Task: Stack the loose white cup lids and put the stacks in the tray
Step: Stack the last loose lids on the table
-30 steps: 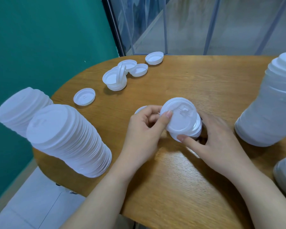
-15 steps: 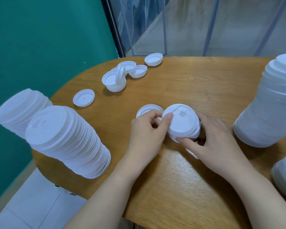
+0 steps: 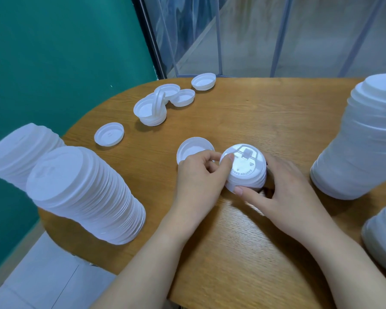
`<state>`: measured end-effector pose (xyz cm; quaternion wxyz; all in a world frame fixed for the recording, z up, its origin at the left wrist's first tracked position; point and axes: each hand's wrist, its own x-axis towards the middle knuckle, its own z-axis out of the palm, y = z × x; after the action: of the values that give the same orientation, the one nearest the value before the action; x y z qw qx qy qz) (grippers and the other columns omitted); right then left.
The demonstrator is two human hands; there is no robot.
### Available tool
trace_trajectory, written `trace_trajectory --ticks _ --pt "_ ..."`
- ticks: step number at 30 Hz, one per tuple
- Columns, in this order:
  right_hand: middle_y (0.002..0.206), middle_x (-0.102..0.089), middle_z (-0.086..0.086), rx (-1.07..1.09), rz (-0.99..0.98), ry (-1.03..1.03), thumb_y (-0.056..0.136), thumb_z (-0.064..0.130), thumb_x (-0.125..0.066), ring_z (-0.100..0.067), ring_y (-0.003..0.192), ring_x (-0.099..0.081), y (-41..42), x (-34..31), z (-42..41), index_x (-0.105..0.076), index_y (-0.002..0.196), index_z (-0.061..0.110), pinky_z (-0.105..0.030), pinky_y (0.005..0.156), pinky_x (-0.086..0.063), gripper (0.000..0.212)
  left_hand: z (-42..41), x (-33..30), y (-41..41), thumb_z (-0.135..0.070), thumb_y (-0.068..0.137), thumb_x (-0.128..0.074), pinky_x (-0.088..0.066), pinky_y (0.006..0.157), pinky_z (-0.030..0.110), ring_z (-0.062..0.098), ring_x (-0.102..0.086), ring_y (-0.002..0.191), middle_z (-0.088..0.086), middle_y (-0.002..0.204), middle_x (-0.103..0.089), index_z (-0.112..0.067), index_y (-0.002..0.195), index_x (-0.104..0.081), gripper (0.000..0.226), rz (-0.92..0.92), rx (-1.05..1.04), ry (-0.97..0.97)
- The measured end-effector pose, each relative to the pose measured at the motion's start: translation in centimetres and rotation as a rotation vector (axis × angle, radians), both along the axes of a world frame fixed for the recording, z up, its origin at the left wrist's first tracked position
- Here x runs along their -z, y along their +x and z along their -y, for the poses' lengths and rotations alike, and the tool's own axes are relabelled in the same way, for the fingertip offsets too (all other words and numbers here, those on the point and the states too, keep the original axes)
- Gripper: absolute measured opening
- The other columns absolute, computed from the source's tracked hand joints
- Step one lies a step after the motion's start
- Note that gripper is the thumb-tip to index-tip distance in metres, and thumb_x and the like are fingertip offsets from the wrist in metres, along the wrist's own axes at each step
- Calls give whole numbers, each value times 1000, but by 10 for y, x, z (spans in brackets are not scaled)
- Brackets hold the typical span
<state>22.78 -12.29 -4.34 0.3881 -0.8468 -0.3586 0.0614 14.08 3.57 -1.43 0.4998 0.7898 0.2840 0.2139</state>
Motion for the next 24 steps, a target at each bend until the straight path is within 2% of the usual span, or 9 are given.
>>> trace_trajectory --ticks 2,6,11,15,18,21,24 --pt "121 -59 24 0 3 3 75 76 -63 -7 116 -50 0 0 0 -49 137 43 -36 97 -43 72 0 1 1 -39 95 -70 -48 66 24 6 -60 58 -1 57 -67 -22 94 -77 18 -11 3 -3" --pt "121 -58 19 26 -16 18 74 66 -70 -9 116 -49 -2 -2 -1 -48 138 34 -33 93 -40 75 0 3 2 -37 95 -71 -51 67 27 5 -56 54 -10 49 -56 -23 89 -75 16 -17 10 27" --pt "124 -60 24 4 -6 19 77 65 -70 -9 117 -51 -3 -2 1 -48 139 44 -39 100 -44 69 2 3 2 -40 95 -70 -48 64 27 5 -54 53 -6 53 -60 -27 86 -72 16 -29 18 49" --pt "124 -60 23 9 1 0 77 67 -69 -9 117 -51 -2 -3 0 -49 137 43 -40 99 -44 67 -1 2 0 -49 92 -71 -49 62 31 8 -55 51 -4 53 -61 -27 87 -73 23 -54 16 122" --pt "125 -59 23 11 6 -8 78 66 -70 -9 119 -50 -2 -3 0 -49 138 41 -39 101 -43 68 -7 0 -7 -52 92 -69 -51 65 34 8 -57 57 -5 59 -61 -26 96 -73 27 -57 -24 268" --pt "126 -58 24 10 8 -17 78 68 -69 -7 119 -49 -1 -2 1 -49 137 42 -40 102 -44 68 -21 2 -17 -39 92 -72 -45 73 31 12 -54 78 -12 80 -57 -24 104 -72 19 -23 -83 566" --pt "127 -57 24 16 -2 -20 77 68 -68 -7 120 -48 -1 -4 1 -48 138 41 -40 102 -44 70 -33 11 -24 -41 84 -78 -41 85 32 19 -52 97 -9 100 -62 -23 109 -76 31 -159 -29 768"
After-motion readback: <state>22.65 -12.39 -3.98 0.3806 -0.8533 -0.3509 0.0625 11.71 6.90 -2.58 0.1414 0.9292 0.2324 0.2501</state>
